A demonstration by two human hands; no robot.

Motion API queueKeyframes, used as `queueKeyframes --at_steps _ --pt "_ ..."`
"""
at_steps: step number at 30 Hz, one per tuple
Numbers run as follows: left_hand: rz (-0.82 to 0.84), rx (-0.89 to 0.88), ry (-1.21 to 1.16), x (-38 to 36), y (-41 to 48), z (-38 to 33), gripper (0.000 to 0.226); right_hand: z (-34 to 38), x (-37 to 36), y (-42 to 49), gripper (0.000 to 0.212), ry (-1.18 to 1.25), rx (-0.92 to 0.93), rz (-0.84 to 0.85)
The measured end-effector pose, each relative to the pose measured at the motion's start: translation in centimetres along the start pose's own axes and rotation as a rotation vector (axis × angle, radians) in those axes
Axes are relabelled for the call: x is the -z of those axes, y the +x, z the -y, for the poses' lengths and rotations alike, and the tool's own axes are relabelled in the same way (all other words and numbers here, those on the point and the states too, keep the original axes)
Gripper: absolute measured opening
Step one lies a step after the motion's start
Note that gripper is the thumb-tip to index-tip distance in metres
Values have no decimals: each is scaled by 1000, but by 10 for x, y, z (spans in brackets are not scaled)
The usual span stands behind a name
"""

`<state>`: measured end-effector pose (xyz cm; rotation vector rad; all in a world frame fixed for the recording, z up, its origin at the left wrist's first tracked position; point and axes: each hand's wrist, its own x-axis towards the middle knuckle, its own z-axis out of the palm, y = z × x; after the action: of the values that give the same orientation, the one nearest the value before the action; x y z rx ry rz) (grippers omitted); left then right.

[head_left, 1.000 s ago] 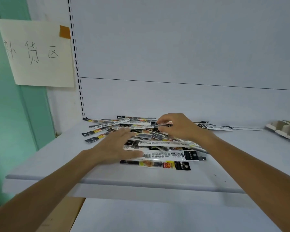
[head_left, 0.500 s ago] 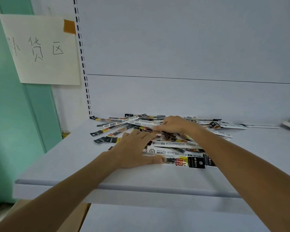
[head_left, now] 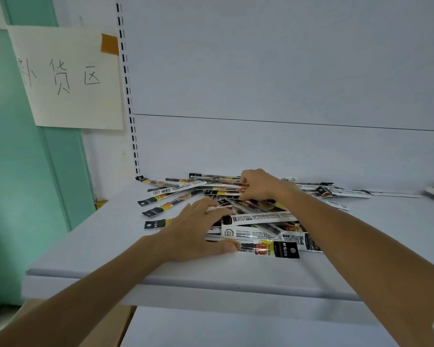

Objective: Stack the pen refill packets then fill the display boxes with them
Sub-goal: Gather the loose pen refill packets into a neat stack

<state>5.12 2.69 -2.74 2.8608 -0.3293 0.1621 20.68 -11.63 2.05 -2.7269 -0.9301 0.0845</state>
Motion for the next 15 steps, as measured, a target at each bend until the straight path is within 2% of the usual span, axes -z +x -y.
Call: queueKeyframes --at_steps 2,8,12,15 --pt "42 65 -49 1 -2 -2 88 -5 7 -1 35 17 31 -33" --pt "47 39 -68 5 -3 -10 77 -11 30 -15 29 141 105 -143" --pt "-38 37 -20 4 -6 -24 72 -17 18 -32 17 90 108 -48" --pt "-123 69 47 2 -9 -34 72 -20 3 -42 23 44 117 20"
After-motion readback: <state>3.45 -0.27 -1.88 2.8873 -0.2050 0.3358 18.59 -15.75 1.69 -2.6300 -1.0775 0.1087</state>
